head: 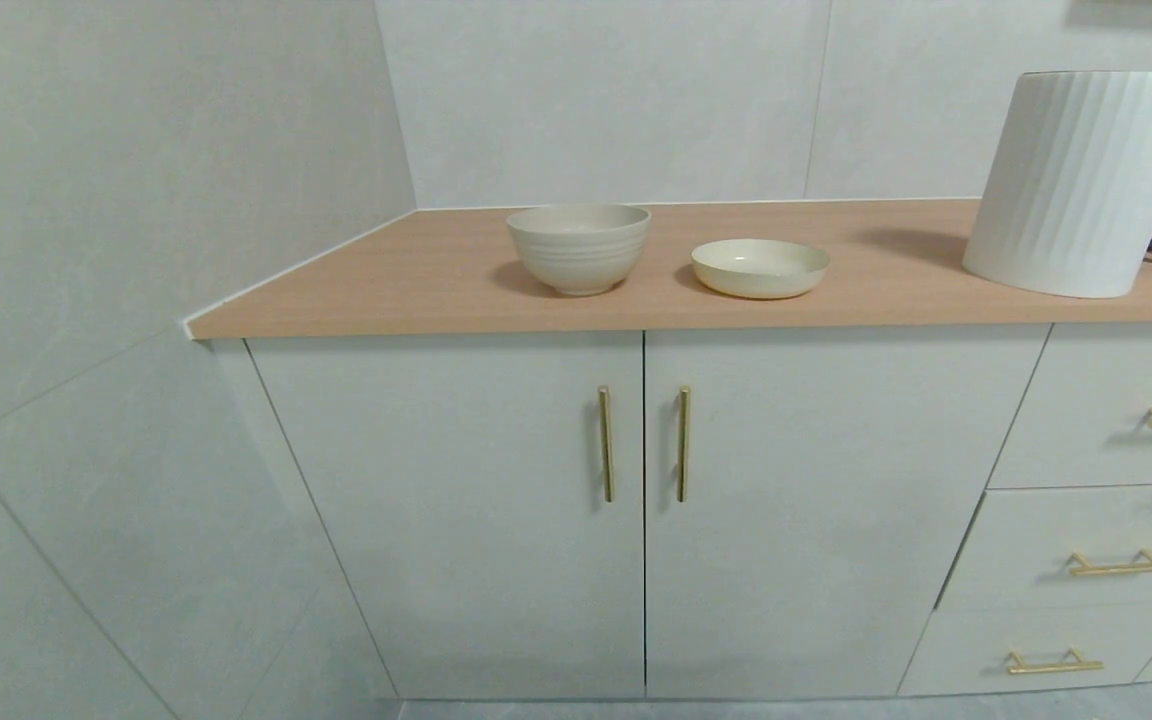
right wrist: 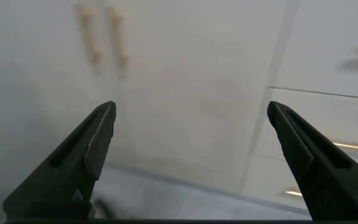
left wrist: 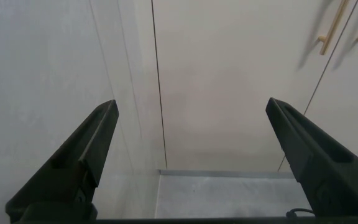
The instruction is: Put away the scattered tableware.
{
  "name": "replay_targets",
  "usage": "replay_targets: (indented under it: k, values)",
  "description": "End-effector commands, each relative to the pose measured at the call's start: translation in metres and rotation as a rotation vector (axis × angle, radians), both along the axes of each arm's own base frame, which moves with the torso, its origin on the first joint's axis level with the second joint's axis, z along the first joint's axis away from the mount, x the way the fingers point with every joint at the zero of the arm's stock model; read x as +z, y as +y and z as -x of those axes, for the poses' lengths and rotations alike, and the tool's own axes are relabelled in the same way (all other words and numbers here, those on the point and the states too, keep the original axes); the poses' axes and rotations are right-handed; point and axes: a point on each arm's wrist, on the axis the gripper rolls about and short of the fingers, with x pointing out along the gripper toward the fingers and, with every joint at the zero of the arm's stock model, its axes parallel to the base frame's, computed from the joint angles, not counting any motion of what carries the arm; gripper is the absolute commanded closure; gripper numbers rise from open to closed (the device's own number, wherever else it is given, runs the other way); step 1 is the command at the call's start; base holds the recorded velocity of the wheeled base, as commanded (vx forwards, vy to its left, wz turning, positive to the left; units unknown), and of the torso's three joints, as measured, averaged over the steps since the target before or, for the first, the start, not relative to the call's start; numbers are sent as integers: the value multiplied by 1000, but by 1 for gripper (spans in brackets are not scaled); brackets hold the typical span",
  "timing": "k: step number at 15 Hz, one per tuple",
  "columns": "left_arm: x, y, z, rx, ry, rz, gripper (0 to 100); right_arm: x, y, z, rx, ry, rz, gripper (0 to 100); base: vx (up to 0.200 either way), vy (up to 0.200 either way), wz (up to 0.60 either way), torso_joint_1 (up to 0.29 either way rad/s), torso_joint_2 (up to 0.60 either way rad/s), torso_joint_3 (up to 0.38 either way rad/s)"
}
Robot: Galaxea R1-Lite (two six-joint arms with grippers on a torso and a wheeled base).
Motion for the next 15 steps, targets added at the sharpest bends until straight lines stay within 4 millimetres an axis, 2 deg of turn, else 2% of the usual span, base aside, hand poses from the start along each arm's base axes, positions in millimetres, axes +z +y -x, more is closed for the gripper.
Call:
replay_targets:
  k: [1,4,6,8,9,11,12,15]
  values:
    - [0,0,0,1,0,0,0,42,7,-54,229,314,-11,0,0,0,0,0,0,0]
    - [0,0,0,1,0,0,0,73,29,-114,403,472,7,0,0,0,0,0,0,0]
    - [0,0,0,1,0,1,0,91,60,-165,505,510,15,0,0,0,0,0,0,0]
    - [0,0,0,1,0,0,0,96,90,-211,557,467,22,0,0,0,0,0,0,0]
    - [0,0,0,1,0,0,0,93,104,-231,578,461,23,0,0,0,0,0,0,0]
    - [0,0,0,1,0,0,0,87,121,-256,600,494,13,0,0,0,0,0,0,0]
    - [0,0,0,1,0,0,0,85,128,-261,628,514,-6,0,0,0,0,0,0,0]
    - [0,0,0,1,0,0,0,91,147,-285,739,512,-42,0,0,0,0,0,0,0]
